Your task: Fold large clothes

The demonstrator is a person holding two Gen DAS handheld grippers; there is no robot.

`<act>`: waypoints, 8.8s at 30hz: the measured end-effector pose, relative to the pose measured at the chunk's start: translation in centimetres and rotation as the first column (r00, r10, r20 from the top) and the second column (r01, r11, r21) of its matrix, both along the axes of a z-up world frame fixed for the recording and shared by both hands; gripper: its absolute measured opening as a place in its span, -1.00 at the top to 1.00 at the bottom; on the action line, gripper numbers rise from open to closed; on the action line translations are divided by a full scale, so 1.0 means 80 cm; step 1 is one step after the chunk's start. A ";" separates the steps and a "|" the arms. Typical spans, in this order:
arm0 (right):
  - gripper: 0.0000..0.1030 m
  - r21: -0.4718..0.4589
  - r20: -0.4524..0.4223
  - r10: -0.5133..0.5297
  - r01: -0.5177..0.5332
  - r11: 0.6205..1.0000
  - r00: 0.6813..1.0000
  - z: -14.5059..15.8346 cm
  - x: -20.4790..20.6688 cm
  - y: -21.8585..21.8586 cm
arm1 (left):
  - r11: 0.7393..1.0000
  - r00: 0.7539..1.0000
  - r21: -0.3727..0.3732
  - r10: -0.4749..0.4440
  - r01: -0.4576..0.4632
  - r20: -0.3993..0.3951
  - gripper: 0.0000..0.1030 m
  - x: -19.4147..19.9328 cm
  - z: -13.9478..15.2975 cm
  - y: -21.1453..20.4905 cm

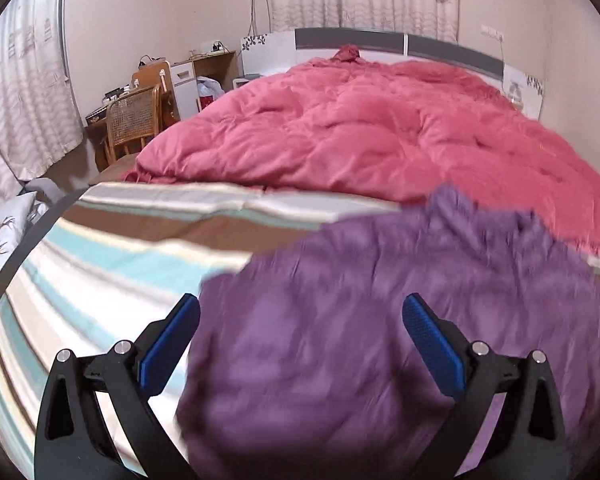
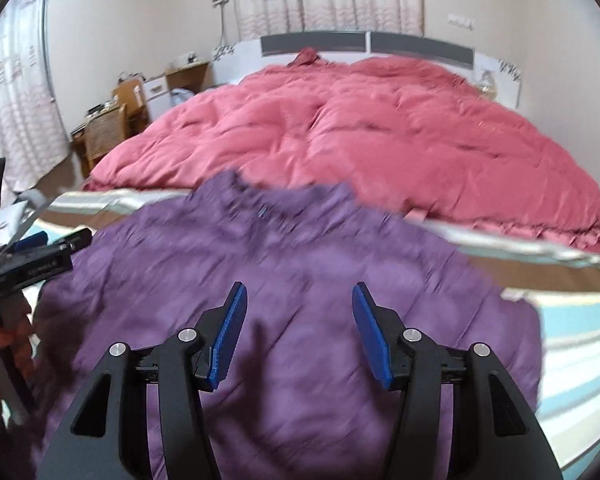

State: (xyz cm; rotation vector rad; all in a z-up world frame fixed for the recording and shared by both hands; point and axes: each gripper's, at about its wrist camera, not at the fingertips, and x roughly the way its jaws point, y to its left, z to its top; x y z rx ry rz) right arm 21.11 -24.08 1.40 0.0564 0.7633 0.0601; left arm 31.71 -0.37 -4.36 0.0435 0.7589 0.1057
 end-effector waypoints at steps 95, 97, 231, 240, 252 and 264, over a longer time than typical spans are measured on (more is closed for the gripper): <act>0.91 0.681 0.070 0.080 -0.106 0.724 0.994 0.052 -0.497 -0.123 | 0.697 0.856 -0.538 -0.508 0.475 0.097 0.90 -0.475 0.080 0.182; 0.91 0.697 0.107 0.091 -0.140 0.704 0.990 0.066 -0.507 -0.126 | 0.676 0.853 -0.556 -0.506 0.484 0.126 0.90 -0.481 0.092 0.189; 0.76 -0.092 -0.104 -0.289 0.281 0.955 0.951 -0.055 -0.038 -0.121 | 0.982 0.996 -0.189 -0.037 0.022 -0.076 0.13 -0.062 -0.029 0.046; 0.76 0.020 -0.014 -0.204 0.204 0.979 0.979 0.004 -0.085 -0.068 | 0.972 0.984 -0.164 -0.160 0.171 0.078 -0.57 -0.135 0.040 -0.034; 0.76 -0.009 -0.067 -0.120 0.120 0.993 0.991 -0.047 -0.051 -0.007 | 0.973 0.977 -0.091 -0.214 0.212 -0.010 -0.66 -0.112 -0.019 -0.098; 0.76 -0.038 -0.091 -0.124 0.121 0.992 0.988 -0.062 -0.041 -0.002 | 0.977 0.979 -0.087 -0.201 0.197 -0.039 -0.67 -0.116 -0.029 -0.099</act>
